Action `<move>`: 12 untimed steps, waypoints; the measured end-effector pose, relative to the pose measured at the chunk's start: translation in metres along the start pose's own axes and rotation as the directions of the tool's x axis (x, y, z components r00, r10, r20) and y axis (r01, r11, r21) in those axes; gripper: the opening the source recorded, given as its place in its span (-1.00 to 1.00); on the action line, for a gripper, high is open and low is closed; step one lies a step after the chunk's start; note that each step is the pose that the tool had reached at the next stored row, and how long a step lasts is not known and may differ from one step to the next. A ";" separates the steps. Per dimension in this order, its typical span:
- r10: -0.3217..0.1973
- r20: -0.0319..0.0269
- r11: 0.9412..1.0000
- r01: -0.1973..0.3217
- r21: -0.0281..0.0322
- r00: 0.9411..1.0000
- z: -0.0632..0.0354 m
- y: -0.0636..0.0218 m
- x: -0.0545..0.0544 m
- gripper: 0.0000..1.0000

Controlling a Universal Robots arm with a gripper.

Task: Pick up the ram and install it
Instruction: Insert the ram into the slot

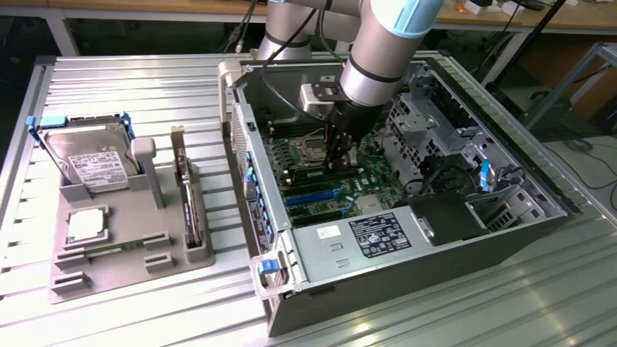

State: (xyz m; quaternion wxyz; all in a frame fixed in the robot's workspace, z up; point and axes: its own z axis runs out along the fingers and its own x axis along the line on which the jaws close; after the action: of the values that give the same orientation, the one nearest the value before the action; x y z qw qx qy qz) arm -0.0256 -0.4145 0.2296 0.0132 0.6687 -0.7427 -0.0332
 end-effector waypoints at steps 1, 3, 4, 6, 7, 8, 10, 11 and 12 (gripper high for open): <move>0.000 0.000 1.000 0.000 -0.001 1.000 -0.0001 -0.0006 0.000 -0.73; 0.000 0.000 1.000 0.000 -0.003 1.000 -0.0002 -0.0015 0.000 -0.73; 0.000 0.000 1.000 0.000 -0.003 1.000 -0.0002 -0.0015 0.000 -0.73; -0.001 0.000 1.000 0.001 -0.003 1.000 -0.0002 -0.0015 0.000 -0.73; -0.009 -0.001 1.000 0.009 -0.003 1.000 -0.0003 -0.0016 0.000 -0.73; -0.016 -0.002 1.000 0.016 -0.004 1.000 -0.0003 -0.0019 0.000 -0.73; -0.022 -0.002 1.000 0.022 -0.004 1.000 -0.0002 -0.0020 0.000 -0.73; -0.022 -0.002 1.000 0.022 -0.004 1.000 -0.0003 -0.0020 0.000 -0.73; -0.023 -0.002 1.000 0.023 -0.004 1.000 -0.0003 -0.0021 0.000 -0.73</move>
State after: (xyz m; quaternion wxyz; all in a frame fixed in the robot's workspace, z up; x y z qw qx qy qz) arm -0.0236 -0.4146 0.2297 0.0150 0.6773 -0.7347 -0.0342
